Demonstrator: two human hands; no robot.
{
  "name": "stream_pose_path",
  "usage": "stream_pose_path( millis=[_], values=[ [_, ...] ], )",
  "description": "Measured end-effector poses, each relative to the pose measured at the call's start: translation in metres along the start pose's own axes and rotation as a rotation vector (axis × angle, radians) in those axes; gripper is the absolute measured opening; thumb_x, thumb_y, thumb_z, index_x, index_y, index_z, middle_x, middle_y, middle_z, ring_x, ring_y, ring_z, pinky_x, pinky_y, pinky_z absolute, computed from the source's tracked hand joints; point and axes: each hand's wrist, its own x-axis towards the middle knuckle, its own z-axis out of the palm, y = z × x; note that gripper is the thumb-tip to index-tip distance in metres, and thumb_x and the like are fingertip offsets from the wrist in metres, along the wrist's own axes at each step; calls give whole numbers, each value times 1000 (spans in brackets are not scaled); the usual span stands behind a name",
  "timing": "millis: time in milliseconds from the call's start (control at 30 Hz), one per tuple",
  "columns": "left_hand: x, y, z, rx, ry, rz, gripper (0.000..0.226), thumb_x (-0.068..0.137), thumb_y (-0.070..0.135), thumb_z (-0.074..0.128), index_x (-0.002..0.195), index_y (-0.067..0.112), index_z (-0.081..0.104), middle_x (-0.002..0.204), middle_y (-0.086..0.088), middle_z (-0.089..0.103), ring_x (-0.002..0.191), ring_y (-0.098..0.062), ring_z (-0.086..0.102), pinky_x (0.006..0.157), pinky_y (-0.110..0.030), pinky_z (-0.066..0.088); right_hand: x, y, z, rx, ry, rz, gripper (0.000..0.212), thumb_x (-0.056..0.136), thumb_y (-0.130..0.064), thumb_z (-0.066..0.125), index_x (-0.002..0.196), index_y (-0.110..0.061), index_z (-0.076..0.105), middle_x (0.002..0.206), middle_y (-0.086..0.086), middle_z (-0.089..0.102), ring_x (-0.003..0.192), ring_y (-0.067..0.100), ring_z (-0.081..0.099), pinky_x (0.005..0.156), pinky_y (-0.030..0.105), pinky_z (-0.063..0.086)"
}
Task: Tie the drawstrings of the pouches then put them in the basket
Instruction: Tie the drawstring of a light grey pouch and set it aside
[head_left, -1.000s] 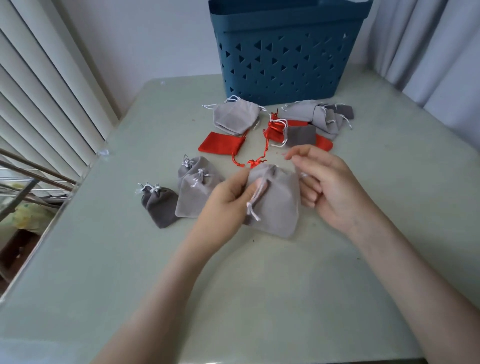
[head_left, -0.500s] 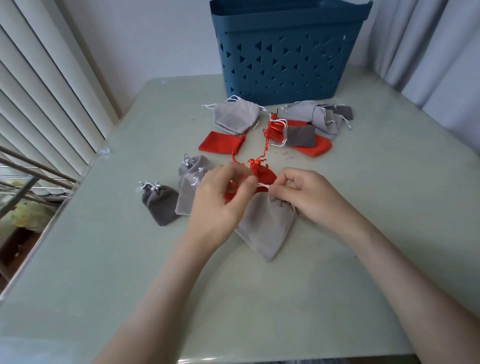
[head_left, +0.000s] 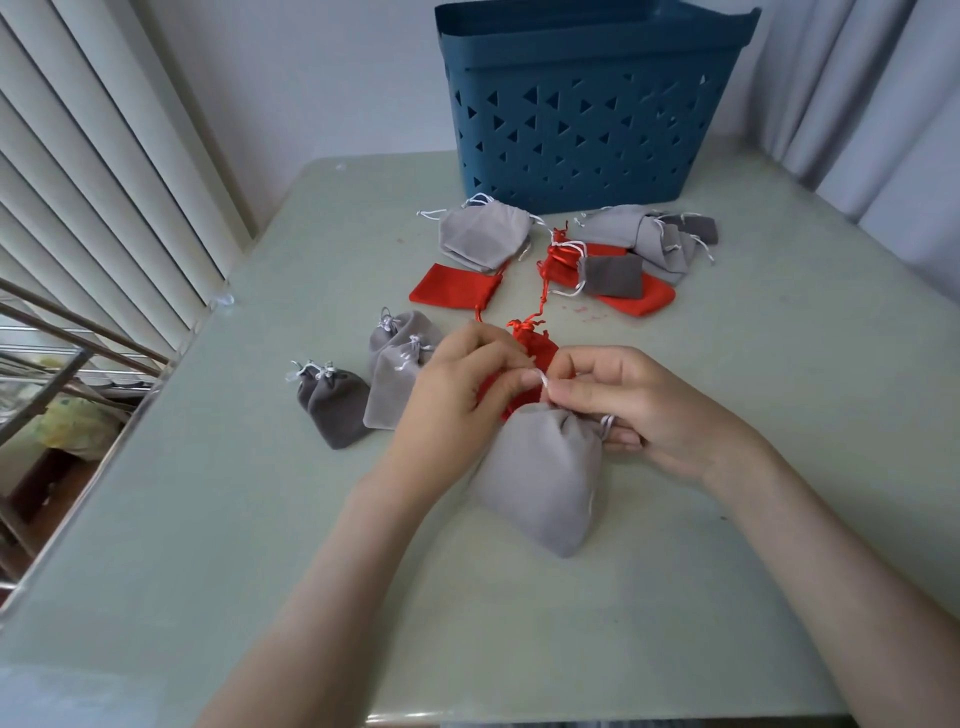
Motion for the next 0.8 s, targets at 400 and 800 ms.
stream_pose_path(
  millis=[400,800],
  values=[
    [-4,5,8,-117,-181,-311,37,91,24,60,59,11,50,49,8,39,52,-4,35,50,-15,29,6,6,6,-163,135,-29,21,67,-20,76,70,-19,55,46,-7,31,39,7,23,38,21,17],
    [-5,10,6,-391,-196,-474,57,91,53,41,77,0,59,70,-3,49,68,-13,42,66,-33,35,7,3,12,-179,293,-262,14,83,0,64,80,-11,57,44,-15,32,45,1,28,47,12,25]
  ],
)
